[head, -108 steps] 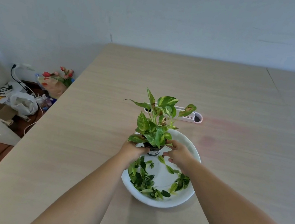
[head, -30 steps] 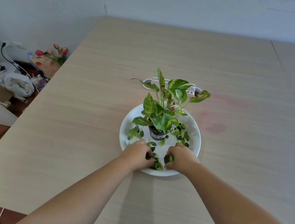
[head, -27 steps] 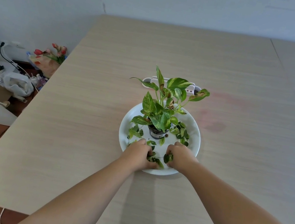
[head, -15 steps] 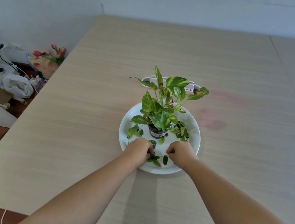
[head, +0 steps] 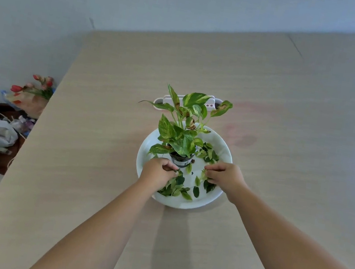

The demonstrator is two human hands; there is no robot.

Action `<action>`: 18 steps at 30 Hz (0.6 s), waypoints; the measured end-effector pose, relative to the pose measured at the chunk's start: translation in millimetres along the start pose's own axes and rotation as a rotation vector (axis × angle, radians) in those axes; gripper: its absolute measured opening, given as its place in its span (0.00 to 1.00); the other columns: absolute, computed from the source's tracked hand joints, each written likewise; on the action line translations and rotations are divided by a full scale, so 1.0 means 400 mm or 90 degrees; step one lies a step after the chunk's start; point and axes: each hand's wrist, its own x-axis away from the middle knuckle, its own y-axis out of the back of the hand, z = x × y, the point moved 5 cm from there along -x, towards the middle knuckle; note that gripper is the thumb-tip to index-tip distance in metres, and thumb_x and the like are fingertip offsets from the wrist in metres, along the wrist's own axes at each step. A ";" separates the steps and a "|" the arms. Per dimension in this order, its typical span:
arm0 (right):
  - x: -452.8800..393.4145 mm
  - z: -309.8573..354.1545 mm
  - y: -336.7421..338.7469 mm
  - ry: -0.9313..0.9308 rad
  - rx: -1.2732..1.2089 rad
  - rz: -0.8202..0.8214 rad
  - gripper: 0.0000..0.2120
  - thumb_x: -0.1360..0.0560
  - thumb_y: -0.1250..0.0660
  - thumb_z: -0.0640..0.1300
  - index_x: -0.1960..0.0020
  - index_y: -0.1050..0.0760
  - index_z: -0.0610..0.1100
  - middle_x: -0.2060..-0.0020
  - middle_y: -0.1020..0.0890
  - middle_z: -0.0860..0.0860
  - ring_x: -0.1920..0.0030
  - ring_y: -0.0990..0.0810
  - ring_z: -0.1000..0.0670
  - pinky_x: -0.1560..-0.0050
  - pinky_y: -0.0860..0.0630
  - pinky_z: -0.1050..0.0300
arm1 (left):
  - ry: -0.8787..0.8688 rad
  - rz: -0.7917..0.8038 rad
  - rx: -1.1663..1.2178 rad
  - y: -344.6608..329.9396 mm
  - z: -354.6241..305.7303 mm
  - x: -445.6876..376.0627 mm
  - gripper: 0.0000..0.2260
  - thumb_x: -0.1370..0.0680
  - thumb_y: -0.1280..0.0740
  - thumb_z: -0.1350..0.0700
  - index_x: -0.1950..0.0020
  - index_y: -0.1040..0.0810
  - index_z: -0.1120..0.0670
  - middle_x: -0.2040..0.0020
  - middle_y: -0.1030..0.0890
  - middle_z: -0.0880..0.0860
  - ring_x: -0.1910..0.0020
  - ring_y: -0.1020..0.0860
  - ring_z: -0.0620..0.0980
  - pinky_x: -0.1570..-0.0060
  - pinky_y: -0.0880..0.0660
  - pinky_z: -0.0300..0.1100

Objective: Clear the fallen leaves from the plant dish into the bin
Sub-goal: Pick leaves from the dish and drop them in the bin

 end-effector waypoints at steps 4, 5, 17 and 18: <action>0.023 -0.029 0.009 -0.033 -0.092 -0.036 0.05 0.30 0.26 0.37 0.55 0.16 0.43 0.54 0.15 0.46 0.54 0.16 0.48 0.49 0.18 0.57 | 0.014 0.012 0.065 -0.010 0.003 0.001 0.08 0.28 0.25 0.59 0.60 0.19 0.47 0.55 0.16 0.51 0.54 0.18 0.48 0.58 0.17 0.44; 0.033 -0.038 0.013 -0.040 -0.127 -0.048 0.05 0.30 0.26 0.36 0.55 0.16 0.42 0.53 0.15 0.45 0.53 0.16 0.47 0.49 0.19 0.57 | 0.021 0.025 0.097 -0.018 0.001 0.005 0.07 0.28 0.26 0.60 0.59 0.19 0.49 0.55 0.17 0.51 0.55 0.18 0.47 0.61 0.18 0.41; 0.232 -0.203 0.193 -0.031 -0.530 -0.193 0.06 0.26 0.33 0.29 0.50 0.22 0.35 0.58 0.18 0.43 0.58 0.19 0.49 0.53 0.20 0.61 | 0.002 0.206 0.265 -0.243 -0.134 0.097 0.07 0.25 0.29 0.66 0.58 0.20 0.54 0.59 0.19 0.52 0.63 0.22 0.46 0.68 0.23 0.34; 0.250 -0.219 0.218 -0.027 -0.553 -0.211 0.07 0.26 0.33 0.29 0.50 0.22 0.34 0.58 0.18 0.43 0.58 0.19 0.49 0.54 0.20 0.62 | -0.006 0.230 0.275 -0.277 -0.158 0.114 0.07 0.25 0.29 0.66 0.57 0.20 0.55 0.60 0.19 0.53 0.63 0.22 0.45 0.68 0.23 0.33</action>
